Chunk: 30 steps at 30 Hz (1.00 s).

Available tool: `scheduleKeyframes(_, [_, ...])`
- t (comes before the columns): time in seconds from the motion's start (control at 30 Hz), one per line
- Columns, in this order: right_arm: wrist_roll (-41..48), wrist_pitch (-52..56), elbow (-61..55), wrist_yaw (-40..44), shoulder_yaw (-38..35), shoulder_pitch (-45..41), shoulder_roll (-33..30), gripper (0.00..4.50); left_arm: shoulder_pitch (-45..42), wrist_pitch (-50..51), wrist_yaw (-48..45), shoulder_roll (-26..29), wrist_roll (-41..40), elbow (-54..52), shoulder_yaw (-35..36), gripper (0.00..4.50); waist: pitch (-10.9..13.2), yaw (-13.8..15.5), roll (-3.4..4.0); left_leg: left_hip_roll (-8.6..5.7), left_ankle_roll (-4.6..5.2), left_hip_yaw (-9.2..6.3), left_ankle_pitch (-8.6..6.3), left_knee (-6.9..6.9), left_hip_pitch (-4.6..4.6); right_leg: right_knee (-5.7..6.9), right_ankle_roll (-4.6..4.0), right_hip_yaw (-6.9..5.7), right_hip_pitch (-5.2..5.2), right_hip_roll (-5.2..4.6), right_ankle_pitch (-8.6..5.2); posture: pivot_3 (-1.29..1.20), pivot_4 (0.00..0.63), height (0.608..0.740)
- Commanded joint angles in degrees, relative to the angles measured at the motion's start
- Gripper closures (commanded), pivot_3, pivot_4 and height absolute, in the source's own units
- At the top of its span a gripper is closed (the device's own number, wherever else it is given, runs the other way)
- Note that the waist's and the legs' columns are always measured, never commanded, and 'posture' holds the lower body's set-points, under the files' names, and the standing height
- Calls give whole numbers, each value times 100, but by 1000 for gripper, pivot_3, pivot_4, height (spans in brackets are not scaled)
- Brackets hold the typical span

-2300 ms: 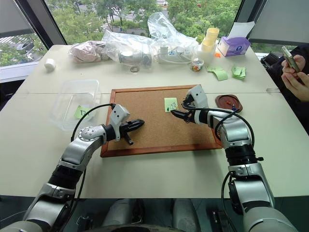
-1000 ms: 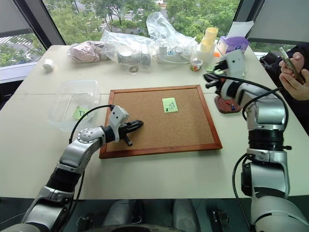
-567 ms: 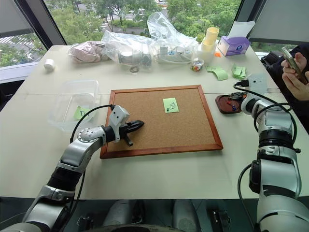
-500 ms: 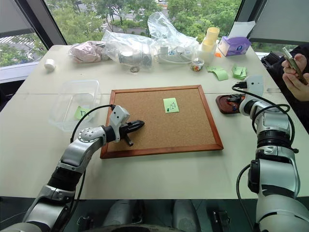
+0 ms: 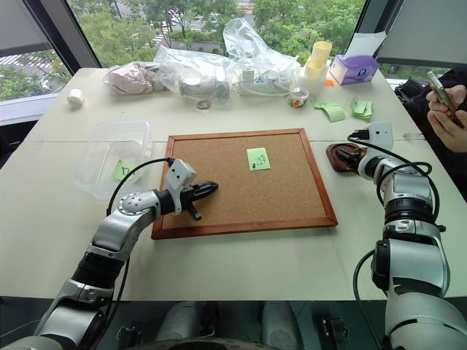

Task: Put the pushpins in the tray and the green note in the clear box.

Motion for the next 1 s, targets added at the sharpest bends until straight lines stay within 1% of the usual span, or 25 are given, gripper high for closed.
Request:
scheduleKeyframes(0.03, [46, -4, -270, -2, -82, -139, -70, 1637, 238, 224, -13, 21, 172, 290, -222, 4500, 0, 0, 0, 0, 0, 0, 0, 0, 0, 0, 0, 0, 0, 0, 0, 0, 150, 740])
scheduleKeyframes(0.23, [92, 78, -476, -29, -149, -158, -105, 1637, 228, 212, -20, 22, 172, 300, -222, 4500, 0, 1, 0, 0, -1, 0, 0, 0, 0, 0, 0, 0, 0, 0, 0, 0, 150, 740])
scheduleKeyframes(0.4, [190, 90, -480, -133, -299, -331, -145, 1637, 227, 213, -24, 4, 170, 294, -237, 4500, 0, 0, 1, 0, -1, 0, 0, 0, 0, 0, 0, -1, 0, 0, 0, 0, 150, 740])
scheduleKeyframes(0.63, [202, 47, -485, -169, -316, -404, -121, 1637, 225, 207, -13, -15, 169, 295, -230, 4500, -1, 15, 2, 0, -1, -1, 0, 0, 0, -1, 0, -1, 1, 0, 0, 0, 150, 740])
scheduleKeyframes(0.7, [220, 145, -587, -48, -254, -400, -108, 1637, 226, 206, -11, -18, 172, 293, -232, 4500, -1, 15, 1, 0, -1, 0, 1, 0, 0, 0, 0, -1, 1, 0, 0, 0, 150, 740])
scheduleKeyframes(0.77, [320, 387, -985, 269, -139, -295, -50, 1637, 225, 206, -11, -14, 173, 291, -229, 4500, -1, 14, 3, 0, -1, -1, 0, 0, 0, -1, 0, -1, 1, 0, 0, 0, 150, 740])
scheduleKeyframes(0.87, [700, 1049, -2359, 884, 162, 146, 168, 1637, 228, 213, -15, -7, 166, 272, -222, 4500, -2, 28, 4, 2, -1, -2, 0, 0, 0, 0, 0, -1, 0, 0, 0, 0, 150, 740])
scheduleKeyframes(0.97, [937, 1428, -3700, 1217, 531, 667, 354, 1637, 226, 216, -19, -5, 166, 267, -218, 4500, -3, 64, 5, 5, -1, -5, 0, 0, 1, 0, 0, -2, 0, 2, 0, 0, 150, 740])
scheduleKeyframes(1.0, [969, 1497, -3973, 1254, 610, 774, 398, 1637, 216, 213, -23, -4, 166, 282, -214, 4500, -3, 76, 5, 6, -1, -6, 0, 0, 1, 0, 0, -3, 1, 2, 0, 0, 150, 740])
